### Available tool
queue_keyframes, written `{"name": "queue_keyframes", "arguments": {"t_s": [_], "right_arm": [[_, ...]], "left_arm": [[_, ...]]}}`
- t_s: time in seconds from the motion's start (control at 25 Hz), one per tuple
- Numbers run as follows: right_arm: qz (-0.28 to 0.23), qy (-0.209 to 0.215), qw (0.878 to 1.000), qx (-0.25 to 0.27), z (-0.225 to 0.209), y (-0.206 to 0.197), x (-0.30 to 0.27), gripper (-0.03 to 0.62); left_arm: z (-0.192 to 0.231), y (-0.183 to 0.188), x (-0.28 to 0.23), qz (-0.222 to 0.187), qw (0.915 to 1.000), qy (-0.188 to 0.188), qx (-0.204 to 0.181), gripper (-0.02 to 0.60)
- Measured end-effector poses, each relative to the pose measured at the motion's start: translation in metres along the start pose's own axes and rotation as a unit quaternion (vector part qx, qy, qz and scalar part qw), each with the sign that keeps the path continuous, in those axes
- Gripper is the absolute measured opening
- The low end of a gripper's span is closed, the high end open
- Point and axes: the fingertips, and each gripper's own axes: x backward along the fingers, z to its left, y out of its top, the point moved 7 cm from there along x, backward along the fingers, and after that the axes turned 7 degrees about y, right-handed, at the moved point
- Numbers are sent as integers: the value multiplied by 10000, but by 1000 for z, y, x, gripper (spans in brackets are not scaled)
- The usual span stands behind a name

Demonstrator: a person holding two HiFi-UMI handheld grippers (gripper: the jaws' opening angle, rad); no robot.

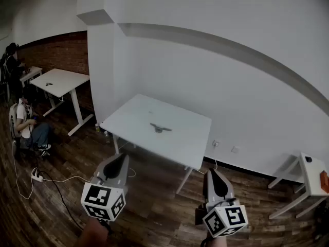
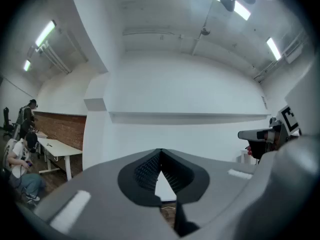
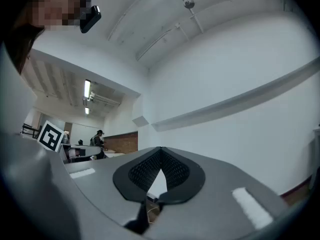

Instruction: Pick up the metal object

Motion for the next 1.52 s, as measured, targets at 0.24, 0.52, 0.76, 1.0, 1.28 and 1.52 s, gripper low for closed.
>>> {"name": "queue_keyframes", "arguments": {"t_s": [0.24, 0.52, 0.76, 1.0, 1.28, 1.52], "right_arm": [[46, 96, 9999, -26, -15, -4, -7, 12], [176, 221, 9996, -59, -26, -18, -40, 12], [113, -42, 9999, -27, -49, -24, -87, 12], [-30, -268, 9996, -30, -69, -25, -136, 12], [-2, -254, 9996, -93, -98, -32, -185, 12], [59, -21, 9999, -101, -153, -38, -236, 12]], "left_arm": [[-8, -5, -8, 26, 10000, 75, -14, 0], [1, -16, -37, -31, 10000, -12, -49, 2], [19, -20, -105, -52, 9996, -291, -12, 0], [33, -17, -168, -239, 9980, -563, 171, 0], [34, -27, -225, 18, 9982, -591, -48, 0], [22, -36, -289, 28, 9996, -235, -141, 0]]}}
